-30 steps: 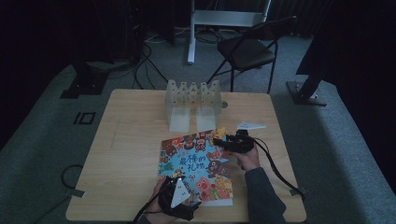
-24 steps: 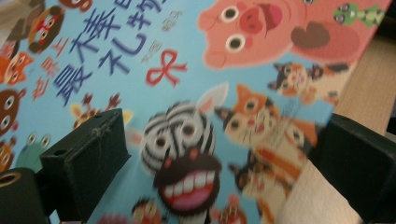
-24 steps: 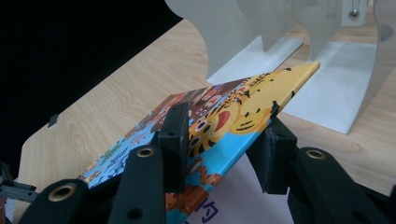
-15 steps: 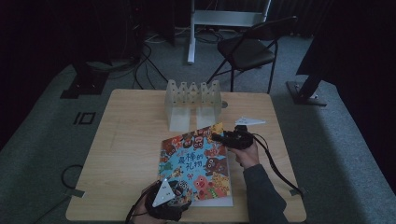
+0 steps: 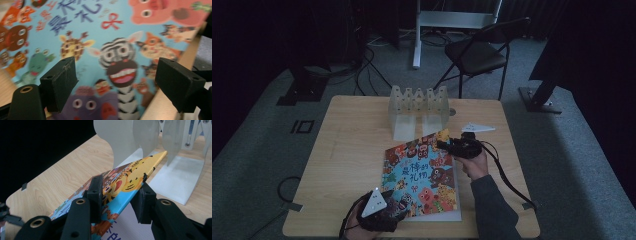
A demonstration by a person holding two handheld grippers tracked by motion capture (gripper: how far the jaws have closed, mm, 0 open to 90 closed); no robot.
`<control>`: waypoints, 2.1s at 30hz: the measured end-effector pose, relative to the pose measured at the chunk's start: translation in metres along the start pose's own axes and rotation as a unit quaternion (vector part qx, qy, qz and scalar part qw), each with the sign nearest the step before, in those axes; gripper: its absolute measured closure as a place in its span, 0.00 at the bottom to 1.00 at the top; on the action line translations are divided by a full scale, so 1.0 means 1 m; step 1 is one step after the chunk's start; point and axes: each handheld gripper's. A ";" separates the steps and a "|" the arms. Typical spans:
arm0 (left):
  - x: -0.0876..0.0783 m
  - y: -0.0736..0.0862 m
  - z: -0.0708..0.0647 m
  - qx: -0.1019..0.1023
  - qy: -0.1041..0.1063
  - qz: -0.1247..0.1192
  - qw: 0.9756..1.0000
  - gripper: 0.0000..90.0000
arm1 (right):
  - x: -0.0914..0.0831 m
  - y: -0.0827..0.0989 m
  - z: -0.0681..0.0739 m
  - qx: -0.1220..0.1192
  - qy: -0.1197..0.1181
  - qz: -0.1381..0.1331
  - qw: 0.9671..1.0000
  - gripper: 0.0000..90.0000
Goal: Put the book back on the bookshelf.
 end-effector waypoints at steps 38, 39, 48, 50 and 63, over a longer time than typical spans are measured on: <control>-0.010 -0.013 0.098 -0.113 -0.046 -0.026 0.992 0.43 | -0.048 -0.024 0.029 -0.035 -0.001 -0.084 0.996 0.81; -0.009 -0.013 0.099 -0.113 -0.047 -0.025 0.992 0.43 | -0.049 -0.024 0.030 -0.035 -0.002 -0.085 0.996 0.81; -0.001 -0.012 0.114 -0.130 -0.047 -0.026 0.990 0.46 | -0.056 -0.028 0.035 -0.040 -0.010 -0.091 0.995 0.82; -0.001 -0.012 0.114 -0.130 -0.047 -0.026 0.990 0.48 | -0.057 -0.029 0.035 -0.040 -0.012 -0.092 0.995 0.82; 0.011 -0.010 0.129 -0.146 -0.023 -0.034 0.988 0.66 | -0.060 -0.029 0.035 -0.036 -0.026 -0.102 0.994 0.82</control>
Point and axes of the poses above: each handheld gripper's, and its own axes: x roughly forward along the jaws, y roughly out of its underside, z roughly to its left, and after that the axes turned 8 degrees about y, right-handed
